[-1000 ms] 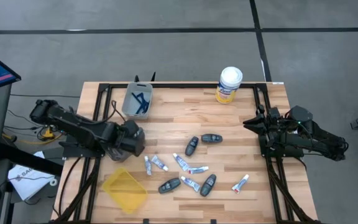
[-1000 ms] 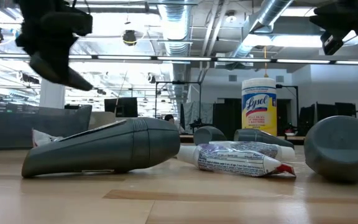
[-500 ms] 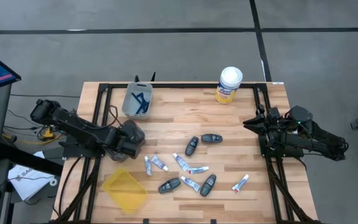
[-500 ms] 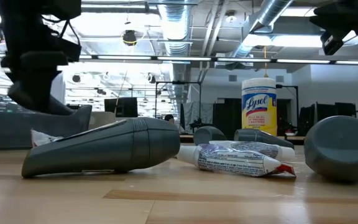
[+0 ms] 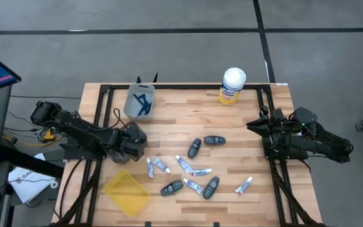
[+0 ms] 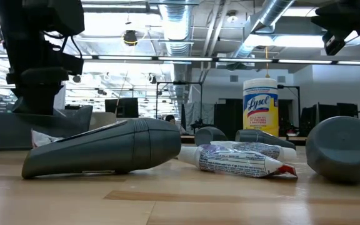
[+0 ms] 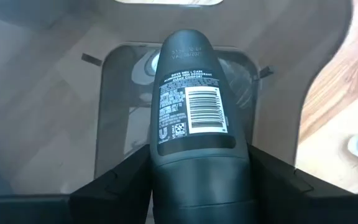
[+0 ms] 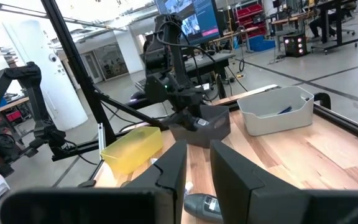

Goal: Pick & Place Travel size toiletries
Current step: Put the deodorant into the black bin

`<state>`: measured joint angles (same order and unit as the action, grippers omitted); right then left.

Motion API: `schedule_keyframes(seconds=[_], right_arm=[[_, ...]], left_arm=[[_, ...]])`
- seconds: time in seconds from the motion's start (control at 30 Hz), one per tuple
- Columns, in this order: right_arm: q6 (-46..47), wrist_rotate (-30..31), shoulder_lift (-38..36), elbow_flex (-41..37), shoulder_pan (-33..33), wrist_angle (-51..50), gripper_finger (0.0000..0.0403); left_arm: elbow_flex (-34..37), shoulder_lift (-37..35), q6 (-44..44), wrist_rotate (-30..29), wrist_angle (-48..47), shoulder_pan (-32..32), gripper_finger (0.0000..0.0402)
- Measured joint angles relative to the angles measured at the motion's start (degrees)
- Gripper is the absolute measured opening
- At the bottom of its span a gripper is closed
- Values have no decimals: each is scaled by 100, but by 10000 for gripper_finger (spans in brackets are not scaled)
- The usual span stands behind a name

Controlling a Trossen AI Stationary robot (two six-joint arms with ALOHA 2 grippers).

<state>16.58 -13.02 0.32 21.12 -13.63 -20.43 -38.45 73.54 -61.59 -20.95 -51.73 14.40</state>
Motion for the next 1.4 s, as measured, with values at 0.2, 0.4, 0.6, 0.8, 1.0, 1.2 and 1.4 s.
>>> schedule_keyframes(seconds=[0.2,0.4,0.6,0.8,1.0,1.2,1.4], right_arm=[[0,0,0,0,0,-2,65],[-1,1,0,0,0,-2,65],[-1,2,0,0,0,-1,65],[-2,2,0,0,0,-1,65],[-2,4,0,0,-2,-2,65],[-1,3,0,-2,-4,-2,65],[-1,78,0,-2,-2,-7,65]], left_arm=[[3,0,297,-6,267,-9,209],[3,0,305,-26,301,-9,221],[3,0,305,-61,357,-9,255],[1,0,304,-57,420,-9,273],[-270,-317,285,-17,447,-87,281],[-841,-1183,269,-386,782,-136,272],[-893,-1334,1392,-966,2964,-136,265]])
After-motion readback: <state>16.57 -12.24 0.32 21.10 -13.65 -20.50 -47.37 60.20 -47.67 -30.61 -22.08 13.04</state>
